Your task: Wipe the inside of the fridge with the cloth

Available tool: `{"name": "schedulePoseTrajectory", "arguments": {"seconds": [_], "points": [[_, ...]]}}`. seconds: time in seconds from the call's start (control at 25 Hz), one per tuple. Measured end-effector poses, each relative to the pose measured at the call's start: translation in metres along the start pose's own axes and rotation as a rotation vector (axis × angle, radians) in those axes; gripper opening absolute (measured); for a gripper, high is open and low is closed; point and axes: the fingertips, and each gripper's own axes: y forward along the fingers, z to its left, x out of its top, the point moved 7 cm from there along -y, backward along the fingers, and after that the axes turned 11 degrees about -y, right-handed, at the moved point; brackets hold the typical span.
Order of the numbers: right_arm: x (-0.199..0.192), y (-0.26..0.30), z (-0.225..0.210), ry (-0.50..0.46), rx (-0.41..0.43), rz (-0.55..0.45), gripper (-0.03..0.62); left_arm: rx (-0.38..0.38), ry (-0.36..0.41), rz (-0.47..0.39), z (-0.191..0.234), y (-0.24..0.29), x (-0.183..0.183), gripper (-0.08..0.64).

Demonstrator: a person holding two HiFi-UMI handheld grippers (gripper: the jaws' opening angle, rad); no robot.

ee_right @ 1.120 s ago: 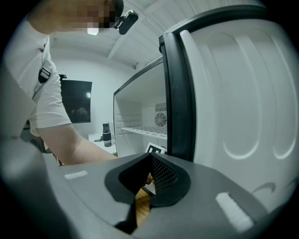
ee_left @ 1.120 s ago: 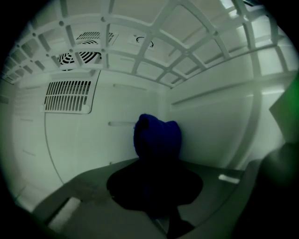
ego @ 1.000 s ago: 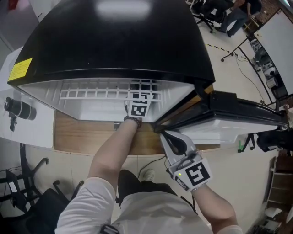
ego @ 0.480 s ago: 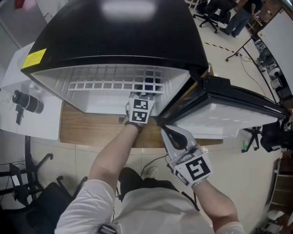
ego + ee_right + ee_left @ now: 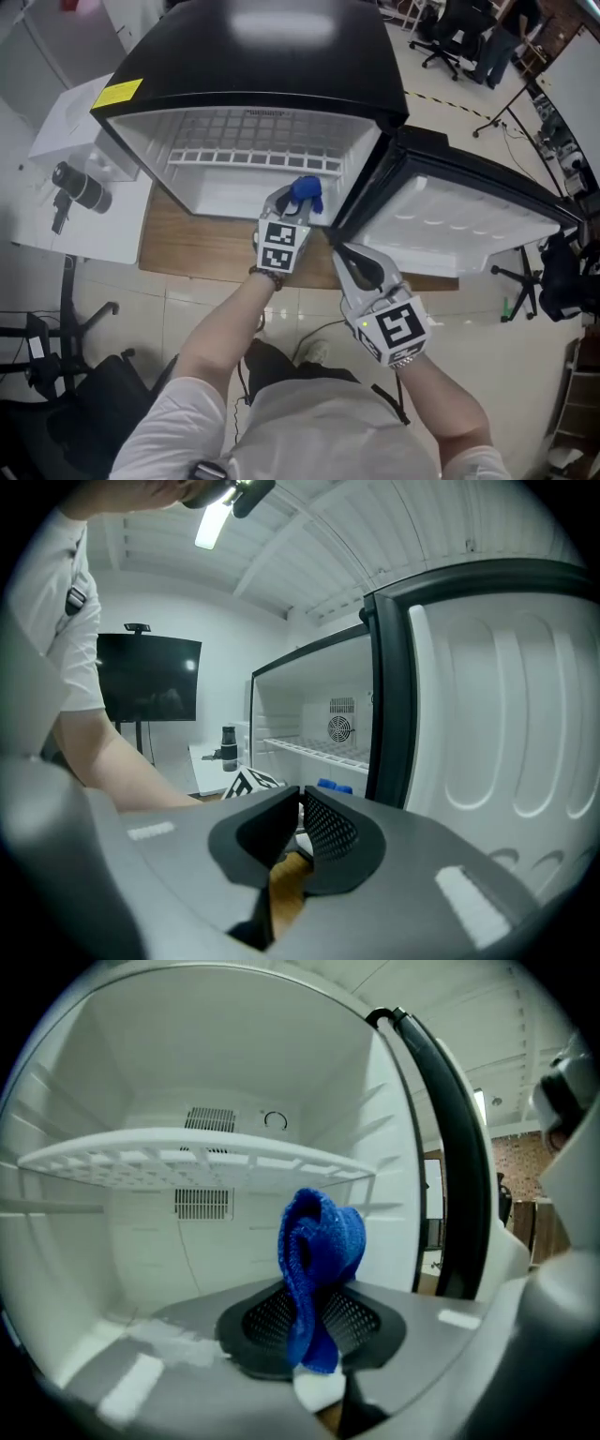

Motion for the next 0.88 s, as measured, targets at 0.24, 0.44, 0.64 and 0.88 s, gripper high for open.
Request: {"name": "schedulePoseTrajectory", "arguments": {"seconds": [0.24,0.44,0.64,0.88], "points": [[-0.004,-0.011,-0.001,-0.034,0.03,0.037,0.067,-0.051,0.043,-0.014,-0.026,-0.058,0.014,0.064],[-0.014,-0.006,0.001,-0.039,0.077,0.077,0.11,-0.117,0.06,-0.003,-0.041,-0.099,0.017,0.064],[-0.017,-0.01,0.001,-0.047,0.14,0.085,0.162,-0.186,0.067,0.006,-0.068,-0.13,0.026,0.065],[-0.005,0.001,0.017,-0.088,0.24,0.069,0.181,-0.316,0.072,0.025,-0.075,-0.161,0.042,0.067]]}}
